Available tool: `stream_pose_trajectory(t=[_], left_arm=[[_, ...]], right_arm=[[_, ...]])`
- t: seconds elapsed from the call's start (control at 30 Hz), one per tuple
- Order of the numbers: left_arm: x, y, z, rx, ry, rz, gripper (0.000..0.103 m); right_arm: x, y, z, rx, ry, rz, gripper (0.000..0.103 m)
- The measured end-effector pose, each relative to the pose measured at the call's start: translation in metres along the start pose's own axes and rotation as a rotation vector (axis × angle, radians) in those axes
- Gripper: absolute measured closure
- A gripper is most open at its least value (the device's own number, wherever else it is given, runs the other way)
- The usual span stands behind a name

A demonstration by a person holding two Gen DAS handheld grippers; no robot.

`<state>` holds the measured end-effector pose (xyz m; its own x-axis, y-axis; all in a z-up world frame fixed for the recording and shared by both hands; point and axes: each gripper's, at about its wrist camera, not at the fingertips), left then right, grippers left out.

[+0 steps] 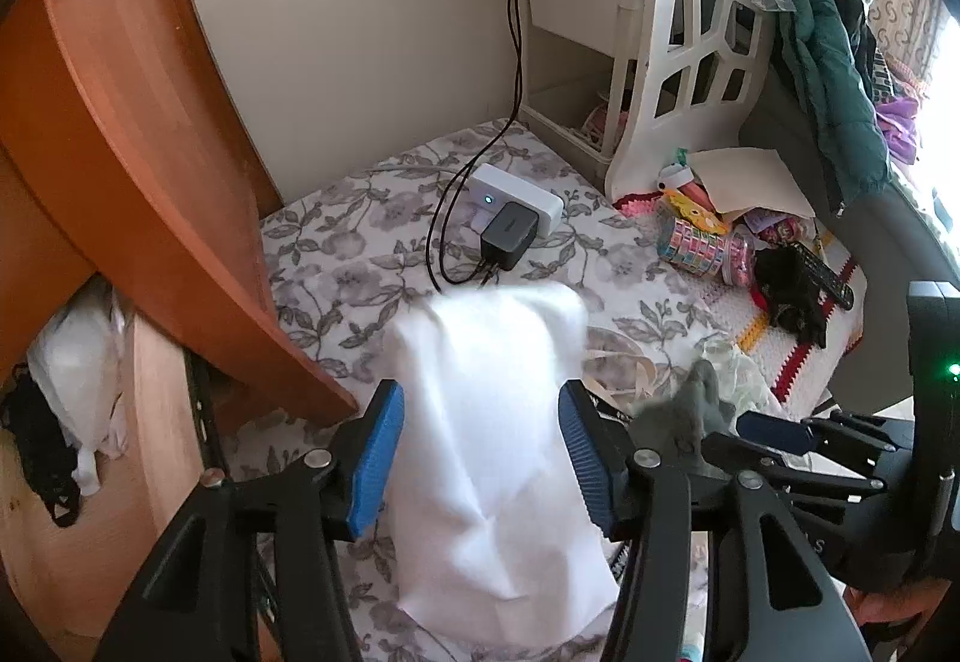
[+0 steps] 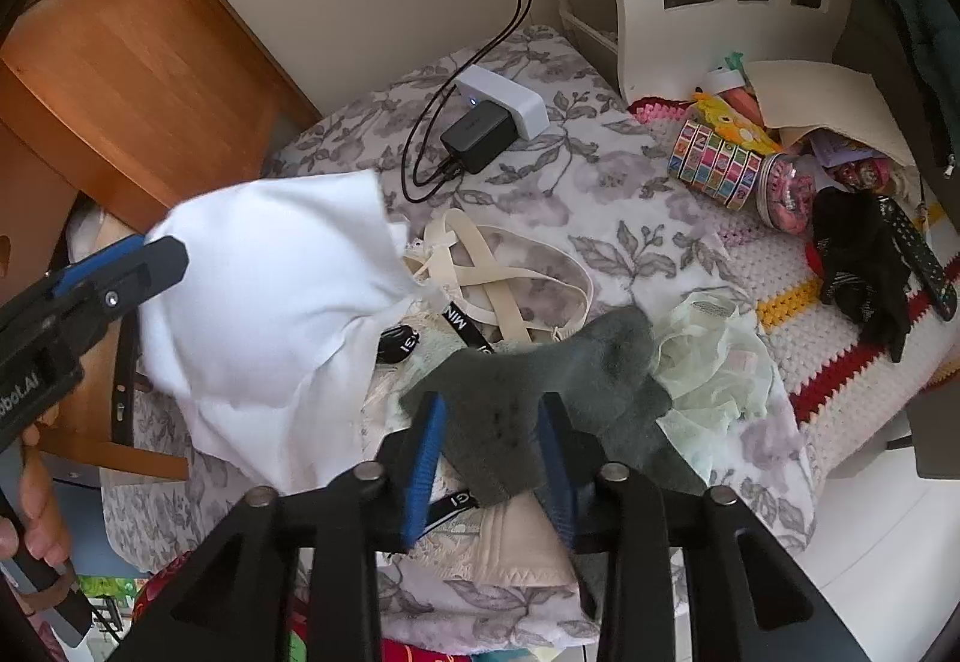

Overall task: Take underwear out of drawer
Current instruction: 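Open the left tool over the bed while the right tool drops the grey sock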

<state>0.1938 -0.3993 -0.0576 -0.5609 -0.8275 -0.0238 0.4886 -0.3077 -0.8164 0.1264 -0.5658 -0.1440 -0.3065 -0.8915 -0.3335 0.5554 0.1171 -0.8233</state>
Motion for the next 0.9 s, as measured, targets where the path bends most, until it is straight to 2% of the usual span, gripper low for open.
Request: stream_pose_trajectory(t=[0.1,0.17,0.2,0.23,0.37,0.47,0.57,0.63,0.7,0.77,0.8,0.9], left_arm=[[0.004,-0.006,-0.007,-0.006,0.015,0.001,0.043],[0.007,-0.009,-0.012,-0.01,0.022,0.0,0.041],[0.009,-0.009,-0.015,-0.018,0.026,0.0,0.041],[0.01,-0.01,-0.018,-0.026,0.03,0.004,0.041],[0.015,-0.015,-0.028,-0.031,0.031,-0.002,0.039],[0.018,-0.022,-0.034,-0.028,0.026,-0.016,0.024],[0.019,-0.031,-0.043,-0.02,0.008,-0.033,0.02],[0.019,-0.034,-0.05,-0.02,-0.001,-0.04,0.013],[0.018,-0.039,-0.058,-0.008,-0.016,-0.042,0.011],[0.017,-0.044,-0.063,0.013,-0.03,-0.04,0.008],[0.016,-0.046,-0.065,0.026,-0.041,-0.032,0.002],[0.014,-0.055,-0.069,0.074,-0.068,-0.024,0.001]], right_arm=[[-0.002,-0.004,-0.003,0.0,-0.004,-0.008,0.066],[-0.003,-0.006,-0.006,-0.005,-0.002,-0.014,0.061],[-0.003,-0.007,-0.008,-0.007,-0.003,-0.019,0.054],[-0.004,-0.009,-0.009,-0.009,-0.007,-0.026,0.05],[-0.005,-0.015,-0.016,-0.019,-0.028,-0.037,0.04],[-0.004,-0.021,-0.023,-0.014,-0.042,-0.065,0.033],[-0.003,-0.03,-0.03,0.0,-0.049,-0.095,0.025],[0.0,-0.039,-0.034,0.025,-0.031,-0.104,0.011],[0.003,-0.044,-0.039,0.039,-0.004,-0.109,0.0],[0.002,-0.048,-0.045,0.054,0.004,-0.1,0.0],[0.001,-0.05,-0.049,0.063,-0.001,-0.106,0.0],[-0.004,-0.057,-0.058,0.085,-0.019,-0.129,0.0]])
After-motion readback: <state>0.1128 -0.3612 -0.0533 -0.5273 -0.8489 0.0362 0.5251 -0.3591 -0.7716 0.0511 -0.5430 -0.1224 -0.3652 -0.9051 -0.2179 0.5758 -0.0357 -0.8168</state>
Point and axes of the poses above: each gripper's, at about its wrist camera, not at the fingertips, and y roughly the way its jaws point, x to its right, z to its top, and after that the axes turned 5 degrees about x, right-handed
